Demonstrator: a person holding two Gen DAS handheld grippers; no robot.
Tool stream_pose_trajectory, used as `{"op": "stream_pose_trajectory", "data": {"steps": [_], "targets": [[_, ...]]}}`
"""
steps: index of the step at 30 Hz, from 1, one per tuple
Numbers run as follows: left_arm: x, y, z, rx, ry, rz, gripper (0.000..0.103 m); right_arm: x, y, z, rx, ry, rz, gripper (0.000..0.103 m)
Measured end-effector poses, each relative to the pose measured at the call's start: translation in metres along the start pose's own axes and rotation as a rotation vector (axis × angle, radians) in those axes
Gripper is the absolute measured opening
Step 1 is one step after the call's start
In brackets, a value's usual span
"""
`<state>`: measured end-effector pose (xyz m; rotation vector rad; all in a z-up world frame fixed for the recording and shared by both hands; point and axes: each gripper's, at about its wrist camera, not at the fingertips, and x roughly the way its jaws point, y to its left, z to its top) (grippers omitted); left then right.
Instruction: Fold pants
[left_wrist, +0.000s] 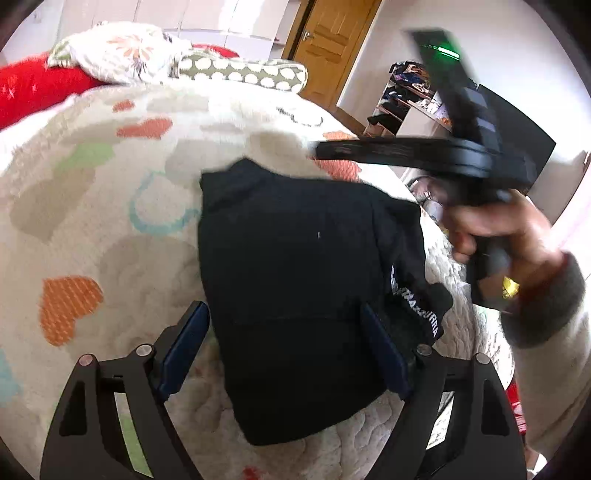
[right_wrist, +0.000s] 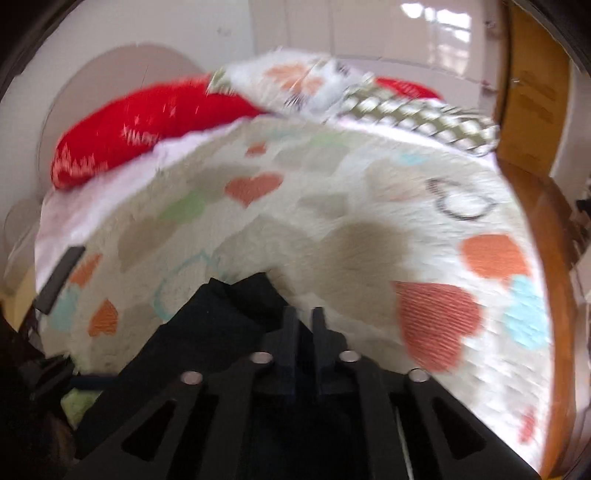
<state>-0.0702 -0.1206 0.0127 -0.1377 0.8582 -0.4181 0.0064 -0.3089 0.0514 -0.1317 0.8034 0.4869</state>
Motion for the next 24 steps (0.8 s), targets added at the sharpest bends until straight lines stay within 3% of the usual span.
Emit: {"op": "stream_pose_trajectory", "data": {"steps": [1, 6, 10, 16, 24], "targets": [[-0.006, 0.0, 0.003, 0.006, -0.017, 0.007, 0.084, -0.009, -0.002, -0.002, 0.002, -0.008, -0.012, 0.031], [-0.013, 0.002, 0.023, 0.012, -0.057, 0.048, 0.084, -0.046, 0.0, -0.047, 0.032, -0.008, -0.013, 0.031], [0.003, 0.001, 0.035, 0.028, -0.054, 0.092, 0.084, -0.027, 0.008, -0.068, 0.044, 0.037, -0.006, 0.03], [0.044, 0.006, 0.04, 0.013, 0.04, 0.128, 0.084, 0.005, -0.008, -0.06, 0.118, 0.028, -0.058, 0.025], [0.028, 0.0, 0.037, 0.023, 0.029, 0.153, 0.084, -0.025, 0.003, -0.063, 0.097, 0.02, -0.081, 0.03]]}}
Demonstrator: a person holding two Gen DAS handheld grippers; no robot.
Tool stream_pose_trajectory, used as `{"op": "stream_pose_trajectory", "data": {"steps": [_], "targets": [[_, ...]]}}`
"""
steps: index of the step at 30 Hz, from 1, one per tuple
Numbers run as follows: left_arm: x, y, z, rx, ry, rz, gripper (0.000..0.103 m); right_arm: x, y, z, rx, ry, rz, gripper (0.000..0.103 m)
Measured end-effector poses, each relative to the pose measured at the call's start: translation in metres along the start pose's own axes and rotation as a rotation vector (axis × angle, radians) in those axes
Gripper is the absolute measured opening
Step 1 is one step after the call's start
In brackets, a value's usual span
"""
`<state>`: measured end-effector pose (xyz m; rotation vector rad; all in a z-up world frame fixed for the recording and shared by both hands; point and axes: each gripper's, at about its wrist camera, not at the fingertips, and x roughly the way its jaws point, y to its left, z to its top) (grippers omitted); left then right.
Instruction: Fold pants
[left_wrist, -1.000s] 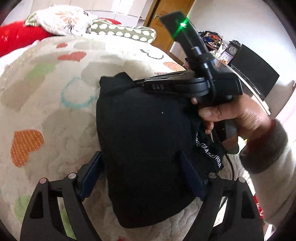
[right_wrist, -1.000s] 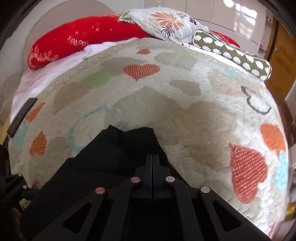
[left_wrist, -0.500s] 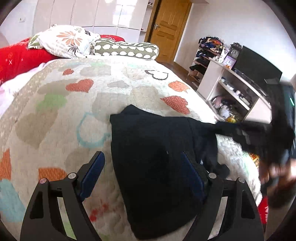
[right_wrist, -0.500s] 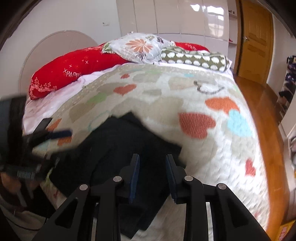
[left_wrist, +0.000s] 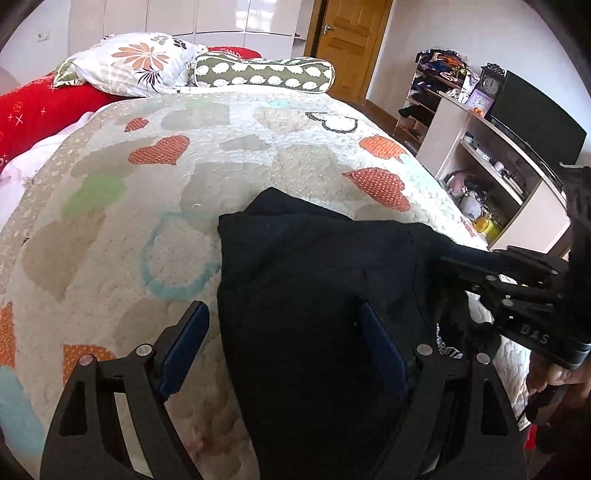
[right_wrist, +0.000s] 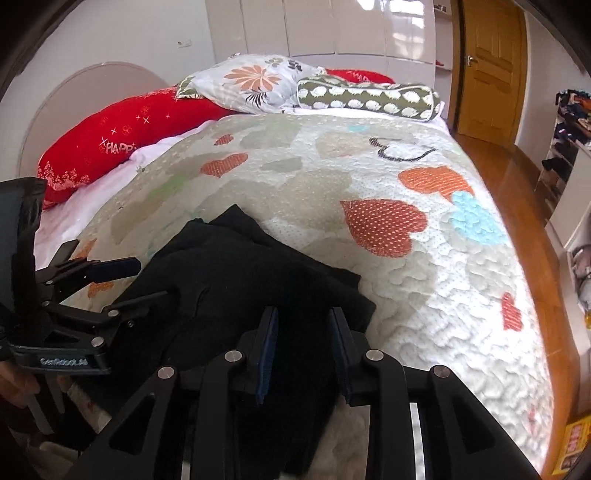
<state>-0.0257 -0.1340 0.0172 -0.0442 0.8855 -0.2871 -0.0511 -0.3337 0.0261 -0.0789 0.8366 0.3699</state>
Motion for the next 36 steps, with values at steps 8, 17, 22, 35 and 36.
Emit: {"op": "stream_pose_trajectory", "data": {"steps": [8, 17, 22, 35, 36], "targets": [[-0.023, -0.003, -0.004, -0.004, -0.039, 0.008, 0.084, -0.029, 0.022, -0.018, -0.03, -0.013, 0.035, 0.04], [-0.026, -0.008, -0.015, -0.005, -0.032, 0.009, 0.084, -0.016, 0.029, -0.041, -0.025, 0.045, 0.037, 0.044], [-0.014, -0.015, -0.025, 0.01, 0.004, -0.001, 0.084, -0.008, 0.022, -0.056, 0.017, 0.047, 0.036, 0.055], [-0.034, 0.014, -0.019, -0.087, -0.031, -0.047, 0.086, -0.019, -0.018, -0.044, 0.189, 0.012, 0.106, 0.07], [-0.033, 0.017, -0.018, -0.099, -0.027, -0.054, 0.087, -0.013, -0.025, -0.043, 0.213, 0.016, 0.125, 0.071]]}}
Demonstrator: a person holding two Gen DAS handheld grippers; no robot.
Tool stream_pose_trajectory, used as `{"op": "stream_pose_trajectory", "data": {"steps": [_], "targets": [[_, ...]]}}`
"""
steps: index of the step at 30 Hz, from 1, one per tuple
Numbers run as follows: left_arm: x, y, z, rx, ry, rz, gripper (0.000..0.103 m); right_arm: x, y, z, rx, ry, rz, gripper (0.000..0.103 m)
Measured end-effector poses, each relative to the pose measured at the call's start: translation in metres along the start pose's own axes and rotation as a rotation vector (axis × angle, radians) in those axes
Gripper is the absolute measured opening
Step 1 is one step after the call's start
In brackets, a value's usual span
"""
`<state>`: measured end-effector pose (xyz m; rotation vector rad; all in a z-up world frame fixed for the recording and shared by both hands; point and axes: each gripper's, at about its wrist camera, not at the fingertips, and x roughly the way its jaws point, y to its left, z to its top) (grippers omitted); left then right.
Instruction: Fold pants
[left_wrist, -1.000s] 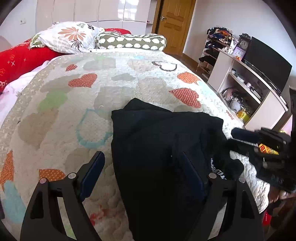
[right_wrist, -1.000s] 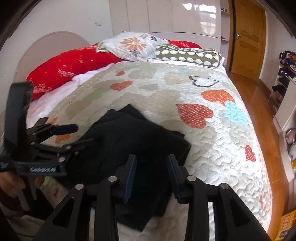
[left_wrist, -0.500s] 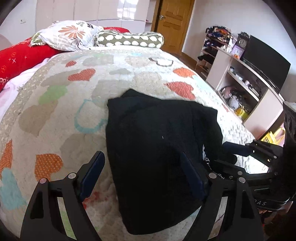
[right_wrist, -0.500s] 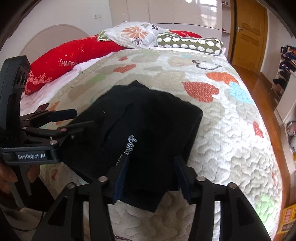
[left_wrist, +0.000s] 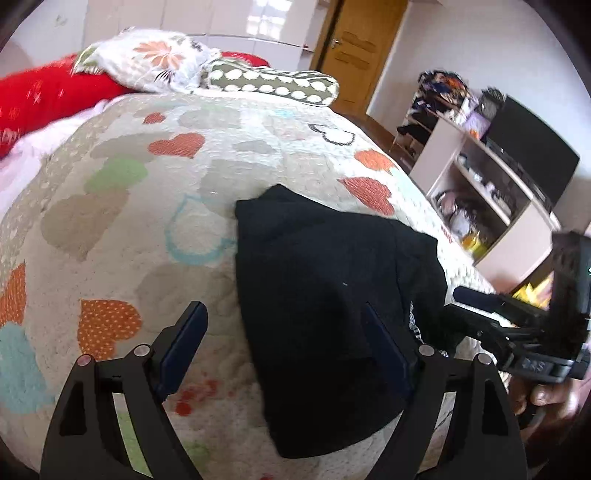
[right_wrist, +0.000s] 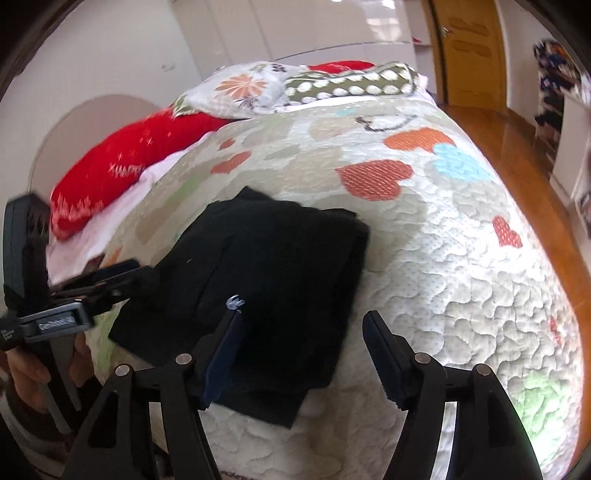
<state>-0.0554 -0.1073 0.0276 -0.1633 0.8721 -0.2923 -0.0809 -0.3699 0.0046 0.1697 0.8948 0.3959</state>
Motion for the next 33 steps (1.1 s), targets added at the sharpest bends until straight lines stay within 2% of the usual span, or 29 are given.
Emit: {"op": "stream_pose_trajectory", "data": {"steps": [3, 7, 11, 12, 14, 16, 17, 18, 20, 21, 23, 29, 33], "targets": [[0.006, 0.013, 0.003, -0.037, 0.027, -0.017, 0.087, 0.014, -0.013, 0.005, 0.047, 0.022, 0.044, 0.071], [0.022, 0.027, 0.003, -0.087, 0.076, -0.086, 0.088, 0.028, -0.015, 0.007, 0.053, 0.016, 0.12, 0.073], [0.04, 0.035, 0.004, -0.169, 0.112, -0.171, 0.093, 0.045, -0.018, 0.009, 0.083, -0.005, 0.201, 0.075], [0.045, 0.035, 0.005, -0.175, 0.118, -0.185, 0.097, 0.048, -0.019, 0.01, 0.104, -0.015, 0.226, 0.072], [0.052, 0.029, 0.007, -0.153, 0.116, -0.183, 0.099, 0.051, -0.017, 0.012, 0.103, -0.021, 0.245, 0.06], [0.055, 0.021, 0.008, -0.107, 0.115, -0.181, 0.098, 0.049, -0.013, 0.012, 0.089, -0.025, 0.235, 0.052], [0.056, 0.019, 0.009, -0.089, 0.118, -0.184, 0.094, 0.047, -0.01, 0.013, 0.085, -0.027, 0.232, 0.049], [0.056, 0.015, 0.01, -0.073, 0.116, -0.206, 0.072, 0.043, -0.008, 0.014, 0.08, -0.032, 0.231, 0.044], [0.051, 0.014, 0.012, -0.069, 0.112, -0.22, 0.06, 0.035, -0.001, 0.019, 0.057, -0.049, 0.23, 0.038], [0.047, 0.014, 0.014, -0.062, 0.106, -0.221, 0.05, 0.03, 0.001, 0.023, 0.051, -0.058, 0.234, 0.036], [0.037, 0.016, 0.021, -0.044, 0.09, -0.231, 0.036, 0.022, 0.01, 0.034, 0.032, -0.08, 0.251, 0.036], [0.002, 0.041, 0.058, -0.043, -0.01, -0.204, 0.034, 0.04, 0.046, 0.077, -0.024, -0.108, 0.262, 0.036], [0.005, 0.073, 0.077, -0.059, -0.026, -0.117, 0.034, 0.082, 0.064, 0.102, -0.031, -0.084, 0.244, 0.036]]}}
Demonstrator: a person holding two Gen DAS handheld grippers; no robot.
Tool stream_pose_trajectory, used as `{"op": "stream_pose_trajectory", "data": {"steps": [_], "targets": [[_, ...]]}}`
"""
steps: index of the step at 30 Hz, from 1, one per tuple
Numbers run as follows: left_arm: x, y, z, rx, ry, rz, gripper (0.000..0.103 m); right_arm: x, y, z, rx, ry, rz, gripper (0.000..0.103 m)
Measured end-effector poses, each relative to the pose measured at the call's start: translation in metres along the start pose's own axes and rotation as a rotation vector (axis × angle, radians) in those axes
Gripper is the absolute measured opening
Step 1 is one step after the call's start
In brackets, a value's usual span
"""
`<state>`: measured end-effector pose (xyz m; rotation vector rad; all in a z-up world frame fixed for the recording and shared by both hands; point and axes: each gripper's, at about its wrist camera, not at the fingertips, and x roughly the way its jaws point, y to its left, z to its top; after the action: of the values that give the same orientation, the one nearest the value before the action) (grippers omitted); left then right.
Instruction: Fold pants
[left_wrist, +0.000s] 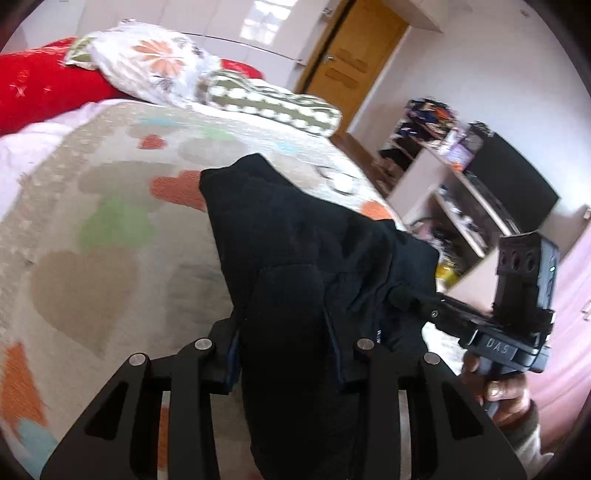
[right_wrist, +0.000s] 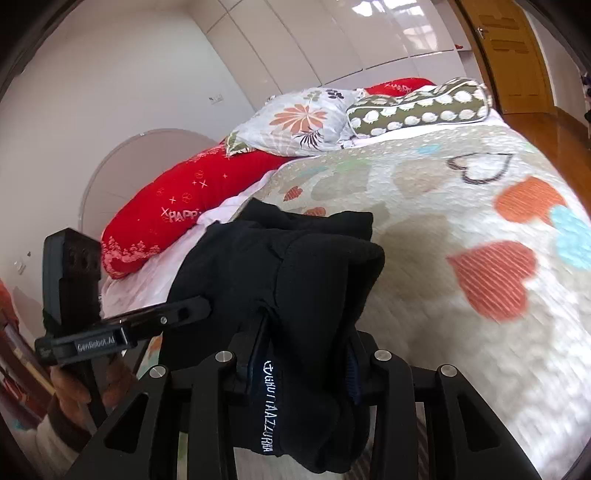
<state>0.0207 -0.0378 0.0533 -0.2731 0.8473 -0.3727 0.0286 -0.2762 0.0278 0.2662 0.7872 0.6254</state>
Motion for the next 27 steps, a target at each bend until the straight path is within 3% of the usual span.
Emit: {"op": "stream_pose_trajectory", "data": {"steps": [3, 5, 6, 8, 11, 14, 18, 21, 25, 27], "targets": [[0.029, 0.029, 0.0, -0.042, 0.061, 0.067, 0.037, 0.044, 0.0, 0.003, -0.029, 0.082, -0.097, 0.04], [0.045, 0.041, -0.005, -0.075, 0.099, 0.098, 0.048, 0.063, 0.0, 0.0, -0.067, 0.123, -0.198, 0.05], [0.046, 0.046, -0.007, -0.089, 0.089, 0.099, 0.058, 0.061, 0.0, 0.0, -0.069, 0.119, -0.21, 0.053], [0.04, 0.045, -0.009, -0.08, 0.064, 0.134, 0.065, 0.049, 0.001, 0.001, -0.064, 0.093, -0.21, 0.053], [0.027, 0.035, -0.01, -0.053, 0.032, 0.205, 0.067, 0.028, 0.011, 0.005, -0.109, 0.057, -0.274, 0.054], [0.017, 0.019, -0.012, -0.009, -0.003, 0.269, 0.067, 0.013, 0.023, 0.01, -0.138, 0.02, -0.238, 0.054], [0.013, 0.005, -0.017, 0.006, -0.028, 0.277, 0.072, 0.017, 0.039, 0.019, -0.19, 0.008, -0.217, 0.051], [0.02, -0.002, -0.026, 0.02, -0.019, 0.295, 0.072, 0.04, 0.037, 0.024, -0.194, 0.049, -0.217, 0.04], [0.036, 0.003, -0.034, 0.002, 0.006, 0.307, 0.074, 0.082, 0.022, 0.018, -0.184, 0.121, -0.258, 0.039], [0.037, 0.005, -0.036, -0.015, -0.004, 0.305, 0.08, 0.085, 0.02, 0.017, -0.174, 0.115, -0.247, 0.039]]}}
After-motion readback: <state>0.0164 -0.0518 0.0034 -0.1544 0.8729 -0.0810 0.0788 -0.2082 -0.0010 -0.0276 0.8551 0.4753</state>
